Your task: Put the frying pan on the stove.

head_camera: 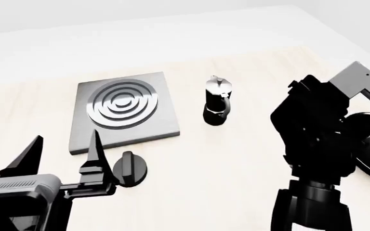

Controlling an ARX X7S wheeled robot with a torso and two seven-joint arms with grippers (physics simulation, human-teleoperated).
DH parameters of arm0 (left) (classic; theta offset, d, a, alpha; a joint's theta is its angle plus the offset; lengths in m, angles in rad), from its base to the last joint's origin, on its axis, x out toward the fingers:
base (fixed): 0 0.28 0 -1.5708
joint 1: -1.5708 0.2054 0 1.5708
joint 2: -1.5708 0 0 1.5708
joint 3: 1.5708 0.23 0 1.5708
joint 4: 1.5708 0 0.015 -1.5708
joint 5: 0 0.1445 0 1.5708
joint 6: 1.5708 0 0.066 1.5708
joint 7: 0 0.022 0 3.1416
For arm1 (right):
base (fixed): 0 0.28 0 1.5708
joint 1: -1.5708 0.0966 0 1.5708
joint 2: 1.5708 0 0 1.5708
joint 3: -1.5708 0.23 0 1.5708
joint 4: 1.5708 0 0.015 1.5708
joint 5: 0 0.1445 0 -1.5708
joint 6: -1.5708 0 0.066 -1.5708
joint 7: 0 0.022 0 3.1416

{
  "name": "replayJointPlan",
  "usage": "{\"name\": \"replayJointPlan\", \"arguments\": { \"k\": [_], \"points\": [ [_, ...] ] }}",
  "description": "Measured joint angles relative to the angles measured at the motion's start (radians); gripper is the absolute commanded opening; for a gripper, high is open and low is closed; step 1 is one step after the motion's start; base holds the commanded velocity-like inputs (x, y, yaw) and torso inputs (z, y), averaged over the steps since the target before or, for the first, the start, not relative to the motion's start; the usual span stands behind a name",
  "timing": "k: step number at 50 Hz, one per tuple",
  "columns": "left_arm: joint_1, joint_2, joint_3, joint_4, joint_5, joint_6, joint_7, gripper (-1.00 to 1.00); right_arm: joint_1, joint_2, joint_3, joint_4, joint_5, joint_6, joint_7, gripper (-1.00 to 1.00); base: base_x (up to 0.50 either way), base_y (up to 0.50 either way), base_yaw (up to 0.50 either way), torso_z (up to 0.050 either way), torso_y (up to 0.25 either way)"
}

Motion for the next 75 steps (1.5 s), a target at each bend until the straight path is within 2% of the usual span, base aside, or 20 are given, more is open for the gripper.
{"name": "replayJointPlan", "arguments": {
  "k": [17, 31, 48, 75],
  "points": [
    [-0.002, -0.005, 0.001, -0.018, -0.013, 0.011, -0.004, 1.0, 0.042, 0.021, -0.002, 0.138, 0.09, -0.054, 0.109, 1.0, 0.0, 0.0, 0.0, 0.0, 0.0],
    [-0.002, -0.007, 0.008, -0.037, -0.011, 0.023, -0.002, 1.0, 0.082, 0.06, -0.032, 0.211, 0.135, 0.002, 0.09, 1.0, 0.0, 0.0, 0.0, 0.0, 0.0],
    [-0.001, -0.011, 0.015, -0.049, -0.012, 0.031, -0.004, 1.0, 0.065, 0.098, 0.011, 0.216, 0.197, 0.099, 0.115, 1.0, 0.0, 0.0, 0.0, 0.0, 0.0],
    [-0.007, -0.011, 0.043, -0.082, 0.006, 0.046, -0.002, 1.0, 0.042, 0.109, 0.077, 0.289, 0.242, 0.009, 0.058, 1.0, 0.0, 0.0, 0.0, 0.0, 0.0]
  ]
}}
